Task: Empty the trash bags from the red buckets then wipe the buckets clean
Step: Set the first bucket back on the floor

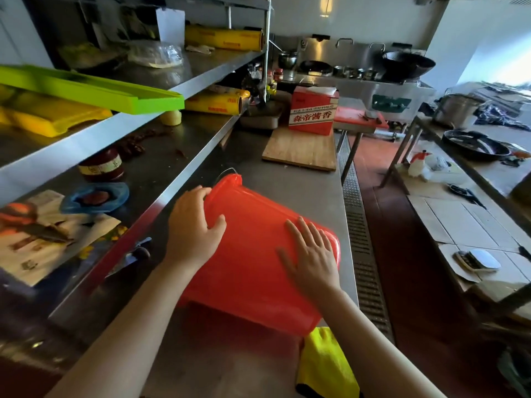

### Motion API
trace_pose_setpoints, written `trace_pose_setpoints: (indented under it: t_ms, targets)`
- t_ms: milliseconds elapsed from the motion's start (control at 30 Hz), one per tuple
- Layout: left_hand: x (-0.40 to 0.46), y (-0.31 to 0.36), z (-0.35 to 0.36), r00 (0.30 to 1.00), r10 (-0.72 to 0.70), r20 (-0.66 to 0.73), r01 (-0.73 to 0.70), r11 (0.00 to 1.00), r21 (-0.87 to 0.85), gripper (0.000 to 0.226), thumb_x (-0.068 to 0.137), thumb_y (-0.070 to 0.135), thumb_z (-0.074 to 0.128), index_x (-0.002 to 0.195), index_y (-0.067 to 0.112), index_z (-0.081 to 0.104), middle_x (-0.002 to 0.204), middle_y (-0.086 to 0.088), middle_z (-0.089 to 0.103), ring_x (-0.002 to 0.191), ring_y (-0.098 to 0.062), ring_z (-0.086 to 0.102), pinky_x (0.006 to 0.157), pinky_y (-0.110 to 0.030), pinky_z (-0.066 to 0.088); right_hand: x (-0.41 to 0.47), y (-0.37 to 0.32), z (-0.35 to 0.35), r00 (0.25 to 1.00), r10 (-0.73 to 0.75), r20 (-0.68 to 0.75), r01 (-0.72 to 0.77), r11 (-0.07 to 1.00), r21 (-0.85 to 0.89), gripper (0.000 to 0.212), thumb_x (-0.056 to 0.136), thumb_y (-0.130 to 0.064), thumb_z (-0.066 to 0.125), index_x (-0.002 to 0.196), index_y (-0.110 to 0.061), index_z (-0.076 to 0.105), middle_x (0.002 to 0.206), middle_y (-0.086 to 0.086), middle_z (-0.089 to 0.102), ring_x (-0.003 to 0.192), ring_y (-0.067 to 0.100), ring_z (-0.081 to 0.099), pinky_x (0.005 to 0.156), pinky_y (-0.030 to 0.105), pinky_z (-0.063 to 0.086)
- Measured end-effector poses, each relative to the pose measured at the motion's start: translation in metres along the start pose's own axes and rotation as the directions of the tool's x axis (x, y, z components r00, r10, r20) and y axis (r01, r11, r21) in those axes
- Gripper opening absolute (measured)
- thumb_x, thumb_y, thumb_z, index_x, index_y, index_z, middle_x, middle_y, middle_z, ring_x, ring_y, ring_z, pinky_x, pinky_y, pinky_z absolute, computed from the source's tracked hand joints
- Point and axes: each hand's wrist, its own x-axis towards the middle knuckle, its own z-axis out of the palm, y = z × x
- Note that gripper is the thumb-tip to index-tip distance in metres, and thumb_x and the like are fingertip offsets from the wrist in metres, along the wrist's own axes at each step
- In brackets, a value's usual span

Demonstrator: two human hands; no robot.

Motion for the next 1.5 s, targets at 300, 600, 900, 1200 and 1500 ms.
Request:
trace_pose_setpoints:
  t_ms: [300, 600, 900, 1200, 1500]
  targets:
    - [-0.011, -0.015, -0.004, 0.964, -0.201, 0.174, 0.222, 0.969, -0.111, 0.047, 0.090, 0.044, 0.065, 0.128, 0.019, 0.056, 0.114, 0.002, 0.065, 0.111, -0.024, 0.063, 0.090, -0.033, 0.048, -0.010, 0.004, 0.002, 0.999, 0.006, -0.044, -0.005, 1.000, 0.024, 0.067, 0.094, -0.067, 0.028, 0.152, -0.035, 0.030, 0.159, -0.002, 0.031, 0.147, 0.023, 0.027, 0.120, 0.045, 0.022]
    - [-0.014, 0.022, 0.002, 0.992, 0.007, 0.125, 0.006, 0.994, -0.106, 0.045, 0.091, 0.046, 0.063, 0.126, 0.018, 0.060, 0.111, 0.002, 0.070, 0.100, -0.019, 0.067, 0.085, -0.031, 0.052, -0.034, 0.028, -0.002, 0.991, 0.061, -0.121, -0.042, 0.987, 0.153, 0.065, 0.095, -0.062, 0.030, 0.153, -0.032, 0.028, 0.160, -0.001, 0.028, 0.149, 0.021, 0.022, 0.120, 0.044, 0.019]
    - [-0.016, 0.084, 0.018, 0.894, 0.425, 0.144, -0.445, 0.878, 0.174, 0.052, 0.092, 0.044, 0.064, 0.135, 0.020, 0.052, 0.104, 0.004, 0.073, 0.087, -0.016, 0.072, 0.077, -0.034, 0.059, -0.054, 0.049, 0.001, 0.974, 0.205, 0.096, -0.220, 0.755, 0.618, 0.044, 0.096, -0.037, 0.059, 0.137, -0.033, 0.042, 0.138, -0.011, 0.048, 0.132, 0.007, 0.043, 0.108, 0.024, 0.034]
    - [-0.044, 0.114, 0.049, 0.777, 0.545, 0.316, -0.626, 0.726, 0.286, 0.047, 0.093, 0.044, 0.057, 0.137, 0.030, 0.048, 0.100, 0.003, 0.071, 0.083, -0.023, 0.072, 0.061, -0.036, 0.053, -0.019, 0.030, -0.059, 0.904, 0.406, -0.132, -0.136, 0.567, 0.812, 0.054, 0.099, -0.045, 0.047, 0.146, -0.021, 0.038, 0.145, -0.002, 0.049, 0.130, 0.004, 0.046, 0.103, 0.011, 0.034]
    - [-0.063, 0.117, 0.065, 0.747, 0.574, 0.334, -0.662, 0.689, 0.296, 0.036, 0.084, 0.033, 0.070, 0.117, 0.027, 0.059, 0.074, 0.002, 0.067, 0.058, -0.021, 0.068, 0.041, -0.033, 0.049, 0.001, 0.033, -0.078, 0.883, 0.463, -0.078, -0.297, 0.679, 0.671, 0.074, 0.083, -0.050, 0.056, 0.148, -0.020, 0.035, 0.142, 0.001, 0.050, 0.132, 0.016, 0.045, 0.111, 0.040, 0.036]
